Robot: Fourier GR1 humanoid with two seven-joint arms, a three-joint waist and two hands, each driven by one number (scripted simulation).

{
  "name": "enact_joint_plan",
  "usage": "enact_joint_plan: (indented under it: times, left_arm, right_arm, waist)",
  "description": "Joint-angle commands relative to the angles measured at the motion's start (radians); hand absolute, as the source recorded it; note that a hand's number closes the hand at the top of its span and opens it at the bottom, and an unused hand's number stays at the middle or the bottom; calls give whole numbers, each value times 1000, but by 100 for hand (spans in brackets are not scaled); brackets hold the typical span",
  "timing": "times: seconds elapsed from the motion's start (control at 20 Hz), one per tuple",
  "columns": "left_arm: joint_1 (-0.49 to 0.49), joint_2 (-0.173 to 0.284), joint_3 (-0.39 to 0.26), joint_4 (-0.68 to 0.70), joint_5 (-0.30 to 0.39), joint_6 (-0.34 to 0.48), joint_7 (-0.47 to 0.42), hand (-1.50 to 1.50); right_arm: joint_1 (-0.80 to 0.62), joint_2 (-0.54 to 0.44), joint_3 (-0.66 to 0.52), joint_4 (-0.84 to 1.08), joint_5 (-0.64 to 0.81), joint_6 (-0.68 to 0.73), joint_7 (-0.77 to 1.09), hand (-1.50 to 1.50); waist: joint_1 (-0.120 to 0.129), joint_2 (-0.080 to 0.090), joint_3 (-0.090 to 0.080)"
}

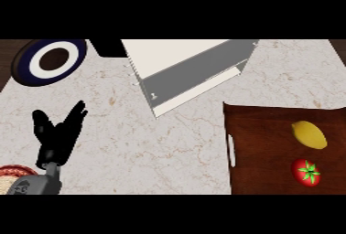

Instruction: Pick the tomato from the tray and place it in the tiered shelf

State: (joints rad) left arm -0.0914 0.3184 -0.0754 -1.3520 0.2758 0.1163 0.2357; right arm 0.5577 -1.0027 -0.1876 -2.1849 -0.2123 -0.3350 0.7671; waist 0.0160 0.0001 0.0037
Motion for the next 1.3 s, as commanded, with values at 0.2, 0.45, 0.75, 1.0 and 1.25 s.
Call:
enact_joint_plan:
  times: [0.2,0.45,0.75,1.0,1.25]
  left_arm:
    - [44,-25,11,53,-11,-20,-20,0]
    - [28,-13,34,10,3,-26,41,0]
    - [88,-28,7,-69,-18,-23,62,0]
    - [83,-45,21,1,-39,-35,6,0]
    - [44,-47,36,14,-49,-30,38,0]
  right_arm:
    - [-245,-28,191,69,102,52,236,-150]
    - [-266,10,237,88,162,85,319,-150]
    - [-314,72,339,83,331,55,424,-150]
    - [-366,191,437,133,465,35,431,-150]
    - [-361,250,415,262,476,79,337,-150]
  waist:
    - [4,5,-4]
    - [-9,1,-4]
    - [-2,0,-4]
    - [-5,2,-4]
    - [-15,1,-4]
